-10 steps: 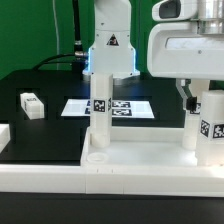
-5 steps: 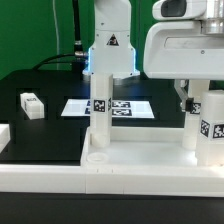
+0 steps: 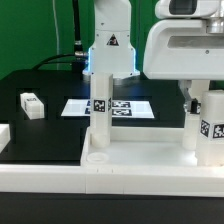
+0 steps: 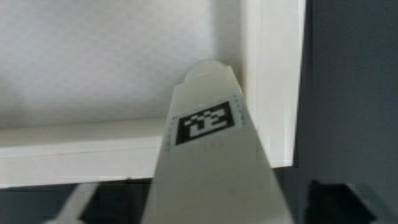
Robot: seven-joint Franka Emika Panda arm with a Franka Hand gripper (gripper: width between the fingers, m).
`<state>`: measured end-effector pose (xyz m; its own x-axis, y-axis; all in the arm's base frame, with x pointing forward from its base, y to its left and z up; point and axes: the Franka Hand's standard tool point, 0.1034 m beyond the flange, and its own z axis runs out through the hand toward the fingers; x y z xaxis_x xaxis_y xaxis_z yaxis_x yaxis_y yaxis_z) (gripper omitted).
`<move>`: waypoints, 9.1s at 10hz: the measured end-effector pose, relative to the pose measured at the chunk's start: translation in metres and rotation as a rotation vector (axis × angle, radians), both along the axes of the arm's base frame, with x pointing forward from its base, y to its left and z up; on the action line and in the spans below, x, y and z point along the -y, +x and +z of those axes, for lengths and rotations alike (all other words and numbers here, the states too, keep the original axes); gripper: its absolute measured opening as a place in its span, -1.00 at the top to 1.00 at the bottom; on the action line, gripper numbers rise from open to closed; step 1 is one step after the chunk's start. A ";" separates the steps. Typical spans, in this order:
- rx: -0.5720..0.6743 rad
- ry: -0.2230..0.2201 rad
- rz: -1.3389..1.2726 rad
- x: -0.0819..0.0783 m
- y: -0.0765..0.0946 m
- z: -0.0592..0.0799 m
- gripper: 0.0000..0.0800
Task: Assemble desk
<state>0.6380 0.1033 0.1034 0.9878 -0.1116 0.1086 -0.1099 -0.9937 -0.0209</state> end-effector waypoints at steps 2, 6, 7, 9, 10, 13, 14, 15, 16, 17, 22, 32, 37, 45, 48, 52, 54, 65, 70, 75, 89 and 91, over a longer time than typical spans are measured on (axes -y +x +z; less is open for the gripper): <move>0.000 0.002 -0.010 0.000 0.000 0.000 0.28; -0.001 0.010 -0.092 0.002 0.000 0.000 0.28; -0.004 0.012 -0.158 0.006 0.000 0.000 0.28; -0.010 0.018 -0.256 0.012 -0.001 0.000 0.28; -0.010 0.020 -0.339 0.020 -0.003 0.000 0.28; -0.011 0.018 -0.480 0.033 -0.004 0.000 0.27; -0.012 0.015 -0.482 0.035 -0.004 -0.001 0.09; -0.012 0.015 -0.480 0.034 -0.004 -0.001 0.09; -0.013 0.015 -0.480 0.034 -0.004 -0.002 -0.25; -0.008 0.018 -0.479 0.032 -0.005 -0.001 -0.25; 0.000 0.039 -0.393 0.065 -0.034 0.037 -0.62; 0.023 -0.027 -0.153 0.153 -0.051 0.022 -0.62; 0.033 -0.066 -0.011 0.177 -0.062 0.015 -0.62; 0.027 -0.115 0.080 0.242 -0.082 0.002 -0.62; -0.002 -0.139 0.183 0.281 -0.128 -0.021 -0.62; -0.002 -0.152 0.204 0.286 -0.132 -0.026 -0.62; -0.006 -0.167 0.264 0.294 -0.138 -0.028 -0.62; -0.056 -0.184 0.430 0.319 -0.185 -0.045 -0.62; -0.209 -0.104 0.379 0.296 -0.183 -0.055 -0.62; -0.453 -0.035 0.376 0.285 -0.186 -0.066 -0.62; -0.882 0.026 0.342 0.305 -0.227 -0.074 -0.62; -0.899 0.023 0.337 0.305 -0.225 -0.077 -0.62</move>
Offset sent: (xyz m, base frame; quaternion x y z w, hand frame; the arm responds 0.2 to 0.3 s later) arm 0.0000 0.0000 0.0000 0.0000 0.0000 0.0000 1.0000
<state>0.4127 -0.2015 0.0267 0.6812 0.2012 -0.7039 0.1974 -0.9764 -0.0880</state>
